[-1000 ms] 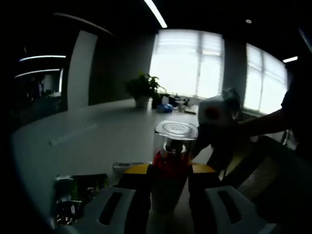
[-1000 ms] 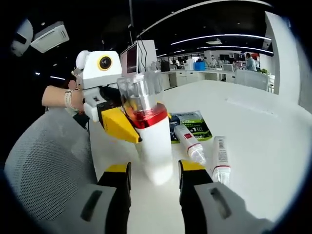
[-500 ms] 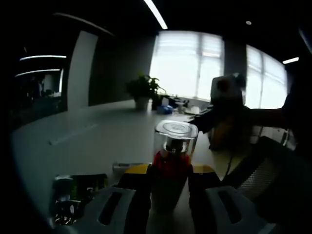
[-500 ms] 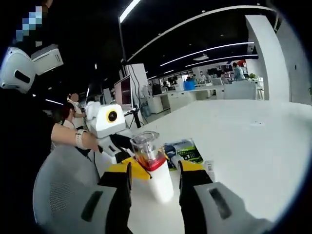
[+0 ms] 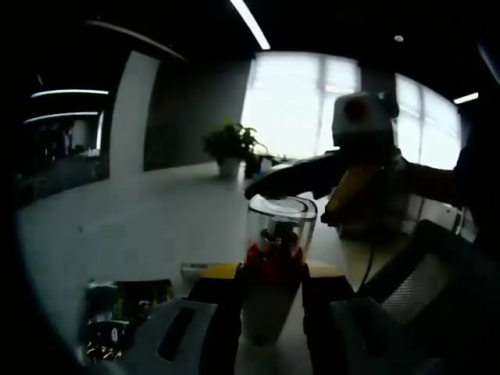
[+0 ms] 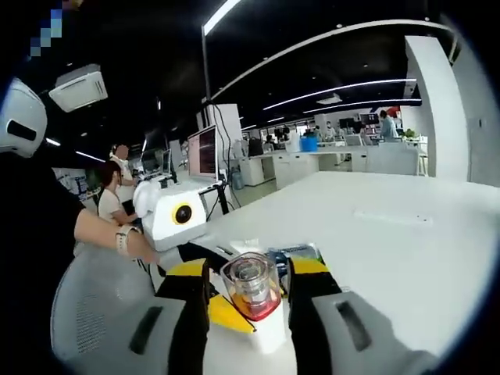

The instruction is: Arrange the skincare products in the storage area until every visible bottle or jar stands upright without overlapping.

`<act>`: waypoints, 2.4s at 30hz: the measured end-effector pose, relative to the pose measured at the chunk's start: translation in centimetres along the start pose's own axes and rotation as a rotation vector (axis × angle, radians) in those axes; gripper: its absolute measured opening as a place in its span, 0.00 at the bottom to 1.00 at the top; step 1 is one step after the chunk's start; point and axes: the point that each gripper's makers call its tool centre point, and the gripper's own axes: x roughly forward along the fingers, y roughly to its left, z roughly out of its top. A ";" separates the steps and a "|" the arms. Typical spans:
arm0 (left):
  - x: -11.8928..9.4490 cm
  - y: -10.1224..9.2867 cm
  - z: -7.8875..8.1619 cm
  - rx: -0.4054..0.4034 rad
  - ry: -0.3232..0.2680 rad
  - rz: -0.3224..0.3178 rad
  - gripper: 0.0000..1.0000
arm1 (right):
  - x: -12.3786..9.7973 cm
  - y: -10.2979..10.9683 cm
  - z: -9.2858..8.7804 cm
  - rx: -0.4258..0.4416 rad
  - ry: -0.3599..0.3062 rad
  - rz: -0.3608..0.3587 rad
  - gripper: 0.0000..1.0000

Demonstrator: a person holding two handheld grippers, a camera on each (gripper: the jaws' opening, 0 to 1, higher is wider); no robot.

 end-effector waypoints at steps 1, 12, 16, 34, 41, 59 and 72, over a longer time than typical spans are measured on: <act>0.0 0.0 0.0 0.000 -0.001 0.000 0.25 | 0.2 -0.2 -0.3 -0.020 0.017 -0.013 0.38; 0.1 0.0 0.0 0.001 -0.001 -0.001 0.25 | 1.2 -0.1 -0.6 -0.053 0.040 -0.015 0.33; 0.2 0.0 0.0 0.006 -0.004 -0.001 0.25 | 1.1 -0.2 -0.6 -0.103 0.048 -0.014 0.31; 1.1 1.1 0.5 0.006 -0.022 0.026 0.26 | 1.4 -1.5 -0.4 -0.141 0.049 0.045 0.29; 0.7 1.8 0.4 -0.026 -0.011 0.037 0.28 | 1.7 -1.3 -0.4 -0.164 0.043 0.071 0.29; -2.4 3.5 -0.7 -0.064 0.120 0.129 0.42 | 1.9 -1.6 -0.3 -0.164 0.043 0.094 0.29; -6.4 4.4 -0.2 -0.071 0.165 0.216 0.63 | 1.9 -2.0 -0.2 -0.139 0.047 0.096 0.31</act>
